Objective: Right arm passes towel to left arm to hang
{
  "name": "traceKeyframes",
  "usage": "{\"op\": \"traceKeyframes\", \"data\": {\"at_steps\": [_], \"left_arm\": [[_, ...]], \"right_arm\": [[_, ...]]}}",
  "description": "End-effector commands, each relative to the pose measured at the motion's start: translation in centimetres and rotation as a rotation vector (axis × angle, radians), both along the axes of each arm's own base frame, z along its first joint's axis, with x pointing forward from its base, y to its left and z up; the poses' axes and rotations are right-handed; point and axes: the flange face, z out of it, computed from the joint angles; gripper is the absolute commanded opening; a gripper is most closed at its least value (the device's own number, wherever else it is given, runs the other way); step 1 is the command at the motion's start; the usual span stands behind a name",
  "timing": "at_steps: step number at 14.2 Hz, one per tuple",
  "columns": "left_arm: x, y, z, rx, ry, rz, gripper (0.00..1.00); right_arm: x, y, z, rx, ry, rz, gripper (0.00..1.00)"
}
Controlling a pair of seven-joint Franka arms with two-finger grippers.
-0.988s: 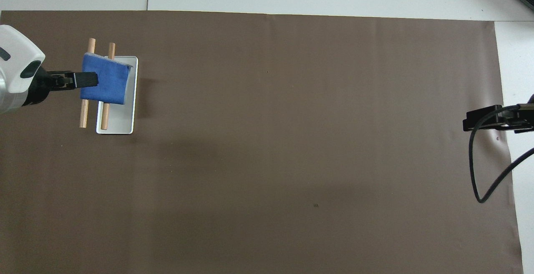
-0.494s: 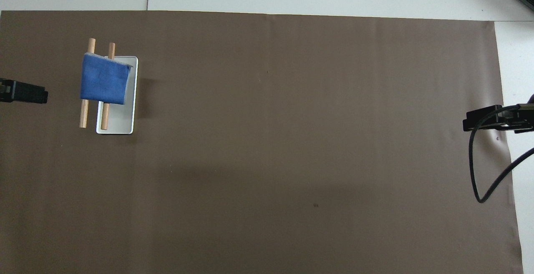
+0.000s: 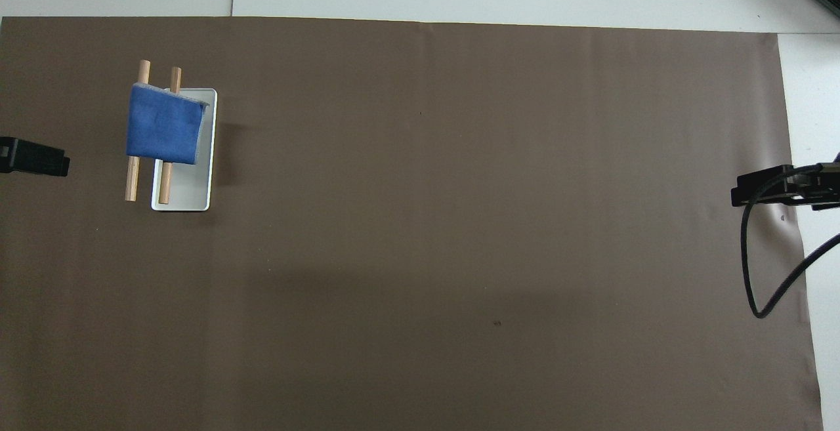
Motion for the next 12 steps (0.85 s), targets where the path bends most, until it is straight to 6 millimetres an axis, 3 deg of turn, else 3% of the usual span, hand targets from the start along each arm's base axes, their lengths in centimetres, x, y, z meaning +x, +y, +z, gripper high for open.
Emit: {"op": "traceKeyframes", "data": {"at_steps": [1,7,12], "left_arm": [[-0.7,1.0,0.0,-0.008,0.013,0.013,1.0],[-2.4,1.2,0.2,-0.004,0.078,0.03,1.0],[-2.8,0.5,0.1,-0.006,0.079,0.094,1.0]], "right_arm": [[-0.4,-0.5,-0.1,0.0,0.014,-0.009,1.0],[-0.3,-0.1,-0.1,0.006,0.005,0.002,1.0],[-0.5,-0.5,-0.4,0.013,0.014,-0.01,1.0]]}}
